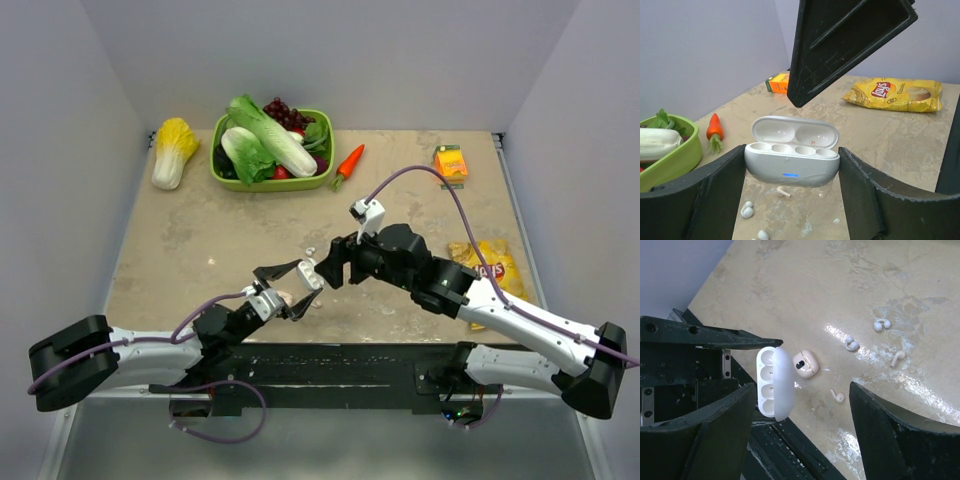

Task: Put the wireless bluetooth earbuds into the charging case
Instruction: Open the charging case, then adjust the charging case.

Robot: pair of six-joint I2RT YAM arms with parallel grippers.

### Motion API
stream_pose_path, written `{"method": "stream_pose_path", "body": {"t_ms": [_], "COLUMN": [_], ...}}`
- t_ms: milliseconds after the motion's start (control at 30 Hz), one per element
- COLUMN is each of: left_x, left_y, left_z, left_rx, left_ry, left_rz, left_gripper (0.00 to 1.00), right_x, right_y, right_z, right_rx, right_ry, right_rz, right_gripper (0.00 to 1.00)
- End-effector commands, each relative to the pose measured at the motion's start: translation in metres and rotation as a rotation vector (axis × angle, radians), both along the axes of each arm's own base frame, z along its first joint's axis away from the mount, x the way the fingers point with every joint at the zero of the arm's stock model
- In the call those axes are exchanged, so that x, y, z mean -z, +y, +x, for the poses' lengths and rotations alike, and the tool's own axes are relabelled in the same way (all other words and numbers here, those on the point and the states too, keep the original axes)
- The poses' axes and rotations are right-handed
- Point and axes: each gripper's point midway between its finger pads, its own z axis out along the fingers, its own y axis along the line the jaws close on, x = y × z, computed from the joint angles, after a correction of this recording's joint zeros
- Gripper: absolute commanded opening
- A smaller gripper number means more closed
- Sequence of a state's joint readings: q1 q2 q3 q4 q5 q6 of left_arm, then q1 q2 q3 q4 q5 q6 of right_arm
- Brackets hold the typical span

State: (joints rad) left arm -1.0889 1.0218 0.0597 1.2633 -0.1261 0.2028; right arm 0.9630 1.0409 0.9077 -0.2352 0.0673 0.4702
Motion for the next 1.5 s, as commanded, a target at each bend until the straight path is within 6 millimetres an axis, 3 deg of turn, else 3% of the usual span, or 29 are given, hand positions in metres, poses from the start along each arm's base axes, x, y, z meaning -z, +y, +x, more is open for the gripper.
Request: {"method": "stream_pose_path", "body": {"t_ms": [0, 467, 867, 1100, 1133, 1167, 1200, 1300, 1467], "left_x": [-0.052, -0.058, -0.058, -0.055, -0.052, -0.052, -0.051, -0.044, -0.036], "left_y": [0.008, 0.007, 0.005, 0.005, 0.004, 0.003, 0.002, -0.003, -0.009], "left_z": [-0.005, -0.009, -0.009, -0.003, -0.001, 0.0, 0.001, 0.006, 0.014], "left_rx": [-0.004, 0.013, 0.019, -0.005, -0.008, -0.012, -0.012, -0.022, -0.045], "left_ry": [-0.099, -0.111, -0.106, -0.064, -0.053, -0.044, -0.028, 0.032, 0.106], "left_rz": [-0.174, -0.191, -0.196, -0.205, -0.194, -0.193, -0.191, -0.171, -0.14], "left_gripper": [0.0, 0.0, 0.0, 0.01, 0.05, 0.12, 0.25, 0.53, 0.78], "right_x": [-0.01, 0.01, 0.018, 0.012, 0.012, 0.01, 0.006, -0.004, -0.022], "right_y": [0.014, 0.024, 0.03, 0.024, 0.023, 0.021, 0.021, 0.015, 0.007], "right_z": [-0.003, -0.001, -0.002, 0.003, 0.003, 0.002, 0.003, 0.005, 0.003], "right_rx": [-0.057, -0.07, -0.098, -0.075, -0.074, -0.08, -0.083, -0.079, -0.092], "right_ry": [-0.007, 0.033, 0.045, 0.013, 0.009, 0.001, -0.008, -0.046, -0.098], "right_rz": [0.057, 0.025, 0.013, -0.01, -0.017, -0.029, -0.03, -0.056, -0.063], "right_gripper": [0.75, 0.59, 0.35, 0.21, 0.16, 0.01, 0.0, 0.0, 0.0]}}
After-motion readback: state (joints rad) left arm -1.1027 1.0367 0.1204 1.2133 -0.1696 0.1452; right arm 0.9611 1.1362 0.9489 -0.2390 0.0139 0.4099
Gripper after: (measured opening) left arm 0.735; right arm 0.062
